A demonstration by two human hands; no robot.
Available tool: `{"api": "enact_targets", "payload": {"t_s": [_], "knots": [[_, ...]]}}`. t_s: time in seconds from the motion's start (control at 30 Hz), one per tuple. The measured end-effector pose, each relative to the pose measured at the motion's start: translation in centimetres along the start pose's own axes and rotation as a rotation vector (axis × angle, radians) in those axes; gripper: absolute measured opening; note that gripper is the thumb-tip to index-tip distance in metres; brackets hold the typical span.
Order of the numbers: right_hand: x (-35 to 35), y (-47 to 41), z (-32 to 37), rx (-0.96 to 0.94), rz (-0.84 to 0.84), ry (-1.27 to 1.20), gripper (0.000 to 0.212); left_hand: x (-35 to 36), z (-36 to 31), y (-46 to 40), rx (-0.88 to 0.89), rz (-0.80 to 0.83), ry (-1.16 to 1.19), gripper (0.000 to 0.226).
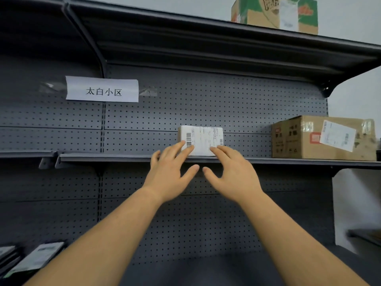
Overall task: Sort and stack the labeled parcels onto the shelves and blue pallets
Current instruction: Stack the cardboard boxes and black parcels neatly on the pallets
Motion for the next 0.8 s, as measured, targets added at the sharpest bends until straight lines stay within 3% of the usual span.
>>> {"api": "enact_targets", "payload": {"t_s": [0.37,0.8], "knots": [[0.5,-6.1,-3.8,-0.073,-0.022,-0.079,0.065,0.3,-2.2,-5.5,-0.059,-0.048,-0.232,0.063],[3.9,-10.8,-4.4,-0.078,0.048,-0.077,0.066,2.1,1.5,-10.2,-0.14,0.017,-0.327,0.059]]}}
Point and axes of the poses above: each hand's wrist, its own y-axis away from the middle knuckle, its own x-axis out of the palm, z = x × y, the point moved 7 cm from there along -y, towards the middle knuckle, and after that the axes turned 3 degrees about -y, right-handed, at the moved point
